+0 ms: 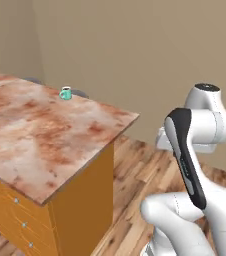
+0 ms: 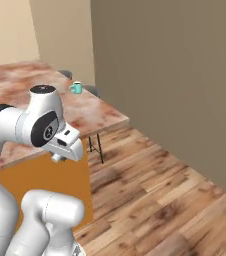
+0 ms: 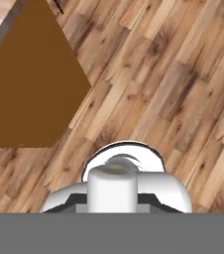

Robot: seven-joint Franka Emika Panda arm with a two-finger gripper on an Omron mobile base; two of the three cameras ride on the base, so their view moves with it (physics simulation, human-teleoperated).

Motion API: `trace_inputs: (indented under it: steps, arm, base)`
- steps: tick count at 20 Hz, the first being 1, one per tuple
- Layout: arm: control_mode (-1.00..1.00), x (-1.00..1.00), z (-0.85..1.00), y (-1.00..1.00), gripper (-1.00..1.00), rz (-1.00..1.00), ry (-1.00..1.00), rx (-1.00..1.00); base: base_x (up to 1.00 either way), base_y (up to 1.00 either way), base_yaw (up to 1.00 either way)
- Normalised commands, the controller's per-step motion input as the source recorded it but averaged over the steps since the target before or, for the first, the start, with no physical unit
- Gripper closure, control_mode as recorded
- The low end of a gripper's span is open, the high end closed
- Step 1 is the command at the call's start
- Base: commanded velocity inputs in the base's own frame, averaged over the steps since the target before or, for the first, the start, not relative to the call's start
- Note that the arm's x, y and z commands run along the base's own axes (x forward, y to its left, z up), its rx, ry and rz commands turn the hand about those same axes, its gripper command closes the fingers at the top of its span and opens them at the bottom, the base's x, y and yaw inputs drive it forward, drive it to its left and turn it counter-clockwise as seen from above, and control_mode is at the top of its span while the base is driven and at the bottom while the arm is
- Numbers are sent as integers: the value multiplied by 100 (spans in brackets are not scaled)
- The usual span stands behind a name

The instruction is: Pick up the marshmallow and place it in the cup of hot chocolate on the dining counter.

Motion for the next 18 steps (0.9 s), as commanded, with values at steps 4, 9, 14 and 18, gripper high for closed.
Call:
trace_inputs:
  steps: [4, 9, 14, 18]
  arm:
    - [100, 0, 0, 0, 100, 0, 0, 0]
    - [100, 0, 0, 0, 100, 0, 0, 0]
    - [100, 0, 0, 0, 100, 0, 0, 0]
    - [100, 0, 0, 0, 100, 0, 0, 0]
  base:
    - [16, -69, 69]
    - [2, -100, 56]
    - [9, -100, 61]
    - [9, -100, 57]
